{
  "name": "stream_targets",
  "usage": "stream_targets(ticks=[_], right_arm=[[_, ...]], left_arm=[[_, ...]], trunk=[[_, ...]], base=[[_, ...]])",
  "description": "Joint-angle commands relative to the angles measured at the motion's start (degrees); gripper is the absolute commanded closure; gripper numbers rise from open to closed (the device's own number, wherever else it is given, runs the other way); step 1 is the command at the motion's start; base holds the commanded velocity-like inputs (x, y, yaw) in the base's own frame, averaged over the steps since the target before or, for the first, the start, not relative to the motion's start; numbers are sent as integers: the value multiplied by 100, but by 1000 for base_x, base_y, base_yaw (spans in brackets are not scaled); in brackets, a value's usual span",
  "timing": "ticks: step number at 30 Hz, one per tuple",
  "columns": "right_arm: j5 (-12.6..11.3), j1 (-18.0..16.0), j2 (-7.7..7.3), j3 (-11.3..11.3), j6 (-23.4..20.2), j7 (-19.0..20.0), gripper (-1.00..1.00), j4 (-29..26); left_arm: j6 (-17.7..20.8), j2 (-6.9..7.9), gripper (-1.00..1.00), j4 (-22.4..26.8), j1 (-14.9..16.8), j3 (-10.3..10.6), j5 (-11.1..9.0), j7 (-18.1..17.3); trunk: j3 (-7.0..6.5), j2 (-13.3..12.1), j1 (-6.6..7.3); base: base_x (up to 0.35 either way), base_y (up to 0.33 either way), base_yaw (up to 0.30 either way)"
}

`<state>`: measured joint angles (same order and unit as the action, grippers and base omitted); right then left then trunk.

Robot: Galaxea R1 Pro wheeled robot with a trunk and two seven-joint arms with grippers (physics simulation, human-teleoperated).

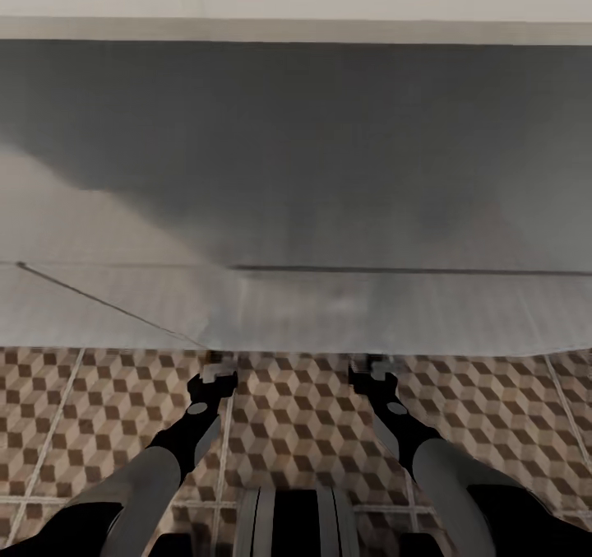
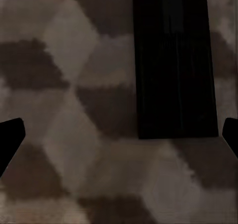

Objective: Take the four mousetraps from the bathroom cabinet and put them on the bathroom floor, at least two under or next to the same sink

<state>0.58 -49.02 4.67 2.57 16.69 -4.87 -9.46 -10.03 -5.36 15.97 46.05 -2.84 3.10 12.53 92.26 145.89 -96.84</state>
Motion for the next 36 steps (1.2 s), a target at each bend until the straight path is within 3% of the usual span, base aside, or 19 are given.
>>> stream_targets(ticks=[1,36], right_arm=[[6,-3,3,25,21,-5,-100,6],[21,-3,7,25,36,-67,-100,-38]], left_arm=[[-20,-4,-100,-6,3,-29,32,10],[-31,9,-100,4,0,-41,-11,12]], trunk=[[3,1,4],[3,1,4]], base=[[-259,0,0],[-337,0,0]])
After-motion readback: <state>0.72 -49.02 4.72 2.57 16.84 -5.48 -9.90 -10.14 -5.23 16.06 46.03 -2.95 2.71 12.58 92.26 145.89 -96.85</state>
